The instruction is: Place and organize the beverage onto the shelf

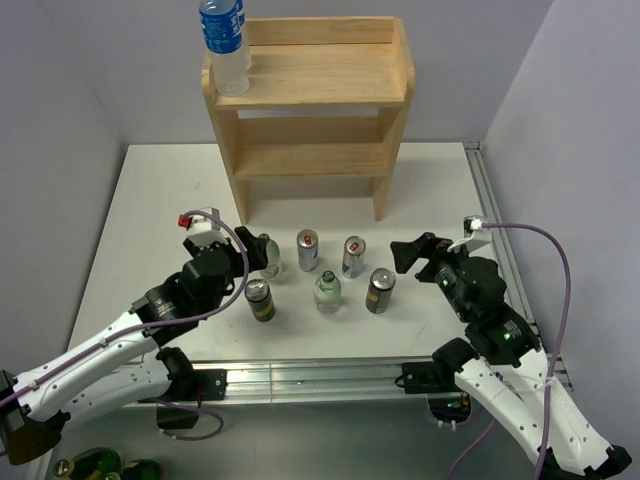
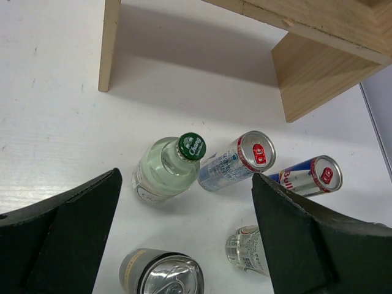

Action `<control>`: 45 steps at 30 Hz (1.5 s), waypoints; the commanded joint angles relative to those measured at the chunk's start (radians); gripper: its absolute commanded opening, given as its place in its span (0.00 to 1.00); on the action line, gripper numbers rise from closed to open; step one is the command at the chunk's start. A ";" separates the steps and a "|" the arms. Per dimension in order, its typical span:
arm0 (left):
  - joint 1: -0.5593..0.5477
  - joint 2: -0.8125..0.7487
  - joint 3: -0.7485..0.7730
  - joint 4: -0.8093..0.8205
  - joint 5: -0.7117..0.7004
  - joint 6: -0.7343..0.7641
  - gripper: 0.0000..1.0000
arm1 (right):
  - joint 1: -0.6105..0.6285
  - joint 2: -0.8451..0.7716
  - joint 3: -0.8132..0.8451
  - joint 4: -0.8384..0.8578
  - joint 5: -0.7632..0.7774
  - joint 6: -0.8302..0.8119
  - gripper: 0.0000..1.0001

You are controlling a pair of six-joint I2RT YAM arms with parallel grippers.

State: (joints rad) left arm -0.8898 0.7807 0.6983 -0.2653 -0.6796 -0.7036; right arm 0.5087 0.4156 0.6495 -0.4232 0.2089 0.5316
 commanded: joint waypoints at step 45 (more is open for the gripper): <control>-0.075 -0.004 -0.089 0.136 -0.054 -0.023 0.89 | 0.591 0.405 -0.077 -0.324 0.510 0.666 1.00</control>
State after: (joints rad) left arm -0.9592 0.7952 0.6254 -0.1829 -0.7166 -0.7227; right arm 1.0931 0.8055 0.5922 -0.7670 0.5739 1.1492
